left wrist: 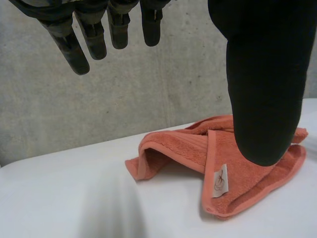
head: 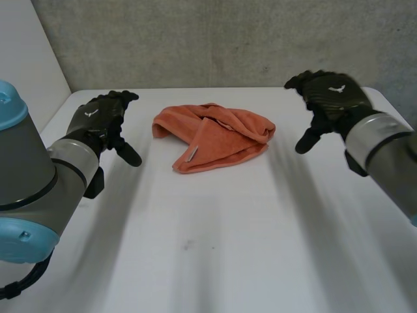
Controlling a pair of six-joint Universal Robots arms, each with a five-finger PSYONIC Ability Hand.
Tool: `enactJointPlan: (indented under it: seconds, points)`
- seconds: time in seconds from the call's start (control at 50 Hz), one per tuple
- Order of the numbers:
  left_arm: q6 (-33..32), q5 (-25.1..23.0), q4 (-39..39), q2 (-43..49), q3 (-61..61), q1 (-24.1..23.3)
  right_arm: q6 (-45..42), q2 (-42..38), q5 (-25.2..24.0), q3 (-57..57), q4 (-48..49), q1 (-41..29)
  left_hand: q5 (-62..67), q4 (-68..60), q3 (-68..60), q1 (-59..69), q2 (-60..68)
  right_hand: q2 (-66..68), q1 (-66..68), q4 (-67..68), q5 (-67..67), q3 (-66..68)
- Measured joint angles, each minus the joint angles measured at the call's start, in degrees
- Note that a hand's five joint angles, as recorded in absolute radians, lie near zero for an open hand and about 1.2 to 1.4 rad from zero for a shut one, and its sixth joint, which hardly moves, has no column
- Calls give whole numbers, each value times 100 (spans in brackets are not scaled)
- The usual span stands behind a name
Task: Fold the laundry
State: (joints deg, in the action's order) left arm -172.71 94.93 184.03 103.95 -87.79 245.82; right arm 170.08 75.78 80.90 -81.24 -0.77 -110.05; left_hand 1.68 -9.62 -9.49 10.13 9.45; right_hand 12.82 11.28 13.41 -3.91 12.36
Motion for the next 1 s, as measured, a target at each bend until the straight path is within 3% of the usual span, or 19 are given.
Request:
enactJointPlan:
  seconds: [0.36,0.52,0.58,0.62,0.64,0.72,1.0]
  points:
    - [4,15,-29,-258,-182,16,67,-3874,-148,3181,759,-425,0,0,0,0,0,9,5,4,-4,13]
    - [4,17,-25,-270,-223,-32,65,-5235,110,4710,784,-464,0,0,0,0,0,1258,1084,1210,-1052,1318]
    - [6,17,-25,-269,-233,-36,61,-5519,212,5123,773,-465,0,0,0,0,0,2363,2027,2290,-2092,2398]
    - [7,17,-25,-269,-235,-36,59,-5573,232,5218,769,-464,0,0,0,0,0,2363,2027,2290,-2092,2398]
    - [8,17,-25,-269,-237,-36,56,-5649,258,5373,762,-462,0,0,0,0,0,3128,2629,3016,-2784,3121]
    - [9,17,-26,-271,-239,-34,53,-5704,267,5515,743,-459,0,0,0,0,0,3482,2933,3428,-3177,3530]
    - [9,6,-19,-378,-344,-38,39,-5749,66,5641,343,-455,0,0,0,0,0,2830,2436,2733,-2790,2819]
